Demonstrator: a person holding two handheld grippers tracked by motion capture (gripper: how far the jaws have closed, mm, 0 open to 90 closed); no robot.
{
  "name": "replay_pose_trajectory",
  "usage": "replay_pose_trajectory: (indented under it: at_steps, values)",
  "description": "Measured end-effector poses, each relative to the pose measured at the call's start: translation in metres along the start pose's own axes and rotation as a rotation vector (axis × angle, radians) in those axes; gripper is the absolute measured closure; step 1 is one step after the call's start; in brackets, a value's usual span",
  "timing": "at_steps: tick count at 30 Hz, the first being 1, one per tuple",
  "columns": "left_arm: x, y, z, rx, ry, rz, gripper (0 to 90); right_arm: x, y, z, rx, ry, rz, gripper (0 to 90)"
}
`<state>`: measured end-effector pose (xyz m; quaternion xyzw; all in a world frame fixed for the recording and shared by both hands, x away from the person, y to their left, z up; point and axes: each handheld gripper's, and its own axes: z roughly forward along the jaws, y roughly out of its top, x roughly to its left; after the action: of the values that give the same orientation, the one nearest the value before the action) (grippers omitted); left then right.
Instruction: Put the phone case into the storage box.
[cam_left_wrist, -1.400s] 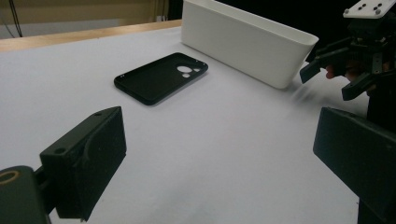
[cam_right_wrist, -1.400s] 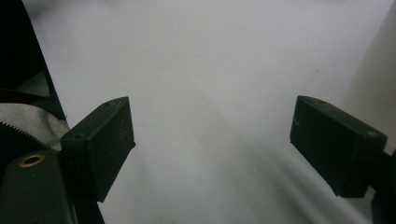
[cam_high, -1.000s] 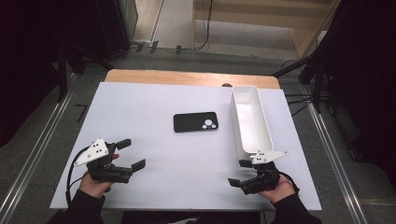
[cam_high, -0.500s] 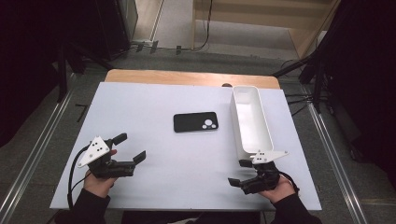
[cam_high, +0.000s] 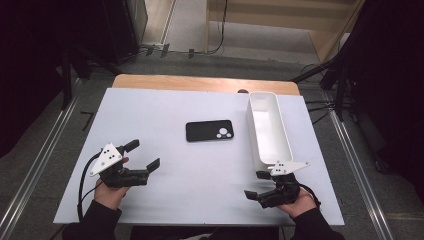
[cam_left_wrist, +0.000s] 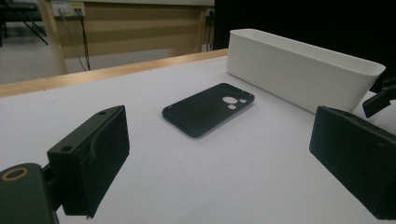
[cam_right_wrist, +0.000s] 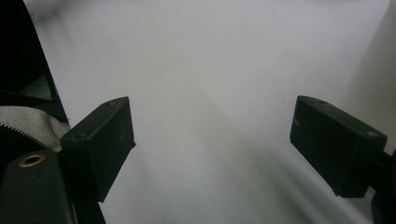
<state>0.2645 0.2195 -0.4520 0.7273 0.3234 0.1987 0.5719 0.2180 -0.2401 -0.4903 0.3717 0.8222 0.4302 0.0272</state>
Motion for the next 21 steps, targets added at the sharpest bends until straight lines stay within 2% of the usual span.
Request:
replay_pose_trajectory:
  at_steps: [4,7,13,17,21]
  values:
    - [0.001,0.001,0.002,0.003,-0.011,-0.008,4.8,0.000,0.000,0.000,0.000,-0.001,0.001,12.3]
    - [0.002,0.004,0.003,0.000,-0.037,-0.024,4.8,0.000,0.000,0.000,0.000,0.000,0.003,12.3]
    - [0.000,0.006,0.010,0.021,-0.066,-0.022,4.8,0.001,0.001,0.001,0.001,0.016,0.002,12.3]
    - [0.003,0.007,0.016,0.016,-0.063,-0.035,4.8,0.001,0.001,0.001,-0.003,0.014,0.001,12.3]
    - [0.005,0.010,0.023,0.018,-0.044,-0.026,6.4,0.001,0.001,0.001,-0.001,0.015,-0.004,12.3]
